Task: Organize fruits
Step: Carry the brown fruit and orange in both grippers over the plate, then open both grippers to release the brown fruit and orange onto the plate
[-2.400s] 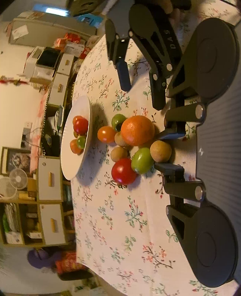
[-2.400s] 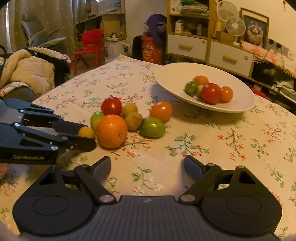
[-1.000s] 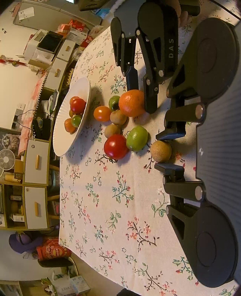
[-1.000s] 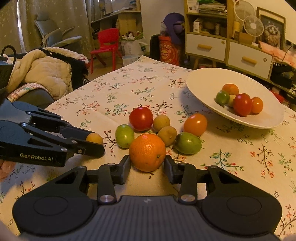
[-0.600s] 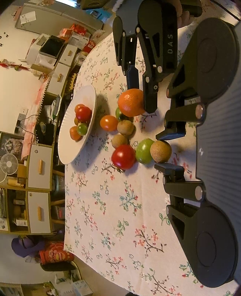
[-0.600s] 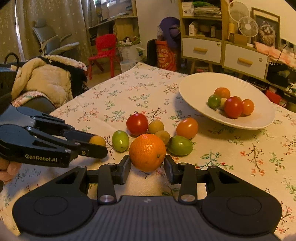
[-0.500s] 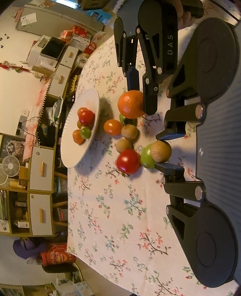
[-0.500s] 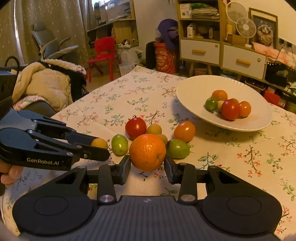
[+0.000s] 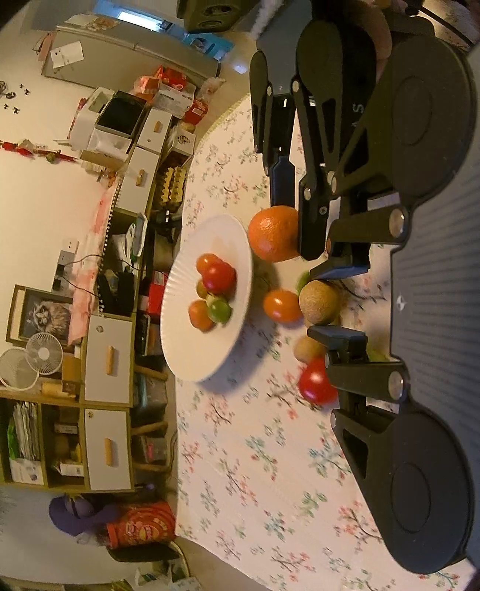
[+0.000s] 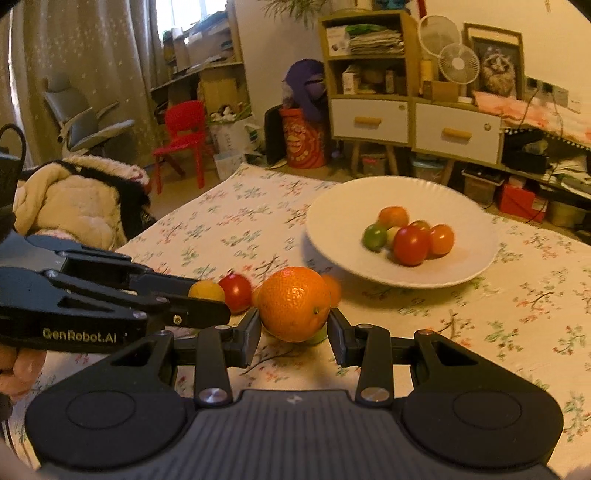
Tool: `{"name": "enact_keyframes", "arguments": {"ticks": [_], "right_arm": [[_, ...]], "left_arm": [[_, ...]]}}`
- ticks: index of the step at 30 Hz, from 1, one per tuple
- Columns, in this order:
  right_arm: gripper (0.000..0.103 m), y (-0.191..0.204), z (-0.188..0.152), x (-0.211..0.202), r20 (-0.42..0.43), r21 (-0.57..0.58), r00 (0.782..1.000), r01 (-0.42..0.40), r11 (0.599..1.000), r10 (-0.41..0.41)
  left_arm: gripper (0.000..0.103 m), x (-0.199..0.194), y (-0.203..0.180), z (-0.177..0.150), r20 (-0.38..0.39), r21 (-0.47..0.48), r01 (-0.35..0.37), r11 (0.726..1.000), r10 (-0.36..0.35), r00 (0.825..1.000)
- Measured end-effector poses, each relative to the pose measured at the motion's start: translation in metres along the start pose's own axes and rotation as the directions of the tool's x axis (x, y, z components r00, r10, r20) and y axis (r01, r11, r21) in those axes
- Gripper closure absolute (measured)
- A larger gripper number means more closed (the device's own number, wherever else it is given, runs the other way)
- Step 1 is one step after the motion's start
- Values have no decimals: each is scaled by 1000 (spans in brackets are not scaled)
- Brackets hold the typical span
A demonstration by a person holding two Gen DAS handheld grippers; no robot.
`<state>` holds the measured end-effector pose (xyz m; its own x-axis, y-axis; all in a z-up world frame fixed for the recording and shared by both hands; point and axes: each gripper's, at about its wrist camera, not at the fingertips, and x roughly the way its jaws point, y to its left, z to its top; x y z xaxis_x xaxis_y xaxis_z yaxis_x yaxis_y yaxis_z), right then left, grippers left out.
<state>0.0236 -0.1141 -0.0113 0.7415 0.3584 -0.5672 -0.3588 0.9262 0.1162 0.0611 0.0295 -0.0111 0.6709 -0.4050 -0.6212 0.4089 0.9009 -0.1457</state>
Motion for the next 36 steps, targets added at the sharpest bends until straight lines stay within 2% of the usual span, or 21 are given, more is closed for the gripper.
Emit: {"name": "enact_keyframes", "arguments": {"ticks": [4,10,23,29,36], "right_arm": [[67,-12,6,-2,20,29,999,24,999,-25],[67,-33,13,-3,46,79,997,61,995,-65],[67,-77,26,15,33,141,989,136,981,-142],[67,-88,30,27,19,145,992,118,982,-122],[67,-96,31,39,-19,101,995,103,990,-101]], "left_arm": [[85,7,-7,9,19,12,-3,1000,3,1000],[85,16,-9,23,56,-65,-7,998,11,998],[85,60,-6,52,38,-57,-13,998,15,999],[85,81,-13,59,27,-17,3,1000,-3,1000],[84,96,-13,57,6,18,-14,1000,14,1000]]}}
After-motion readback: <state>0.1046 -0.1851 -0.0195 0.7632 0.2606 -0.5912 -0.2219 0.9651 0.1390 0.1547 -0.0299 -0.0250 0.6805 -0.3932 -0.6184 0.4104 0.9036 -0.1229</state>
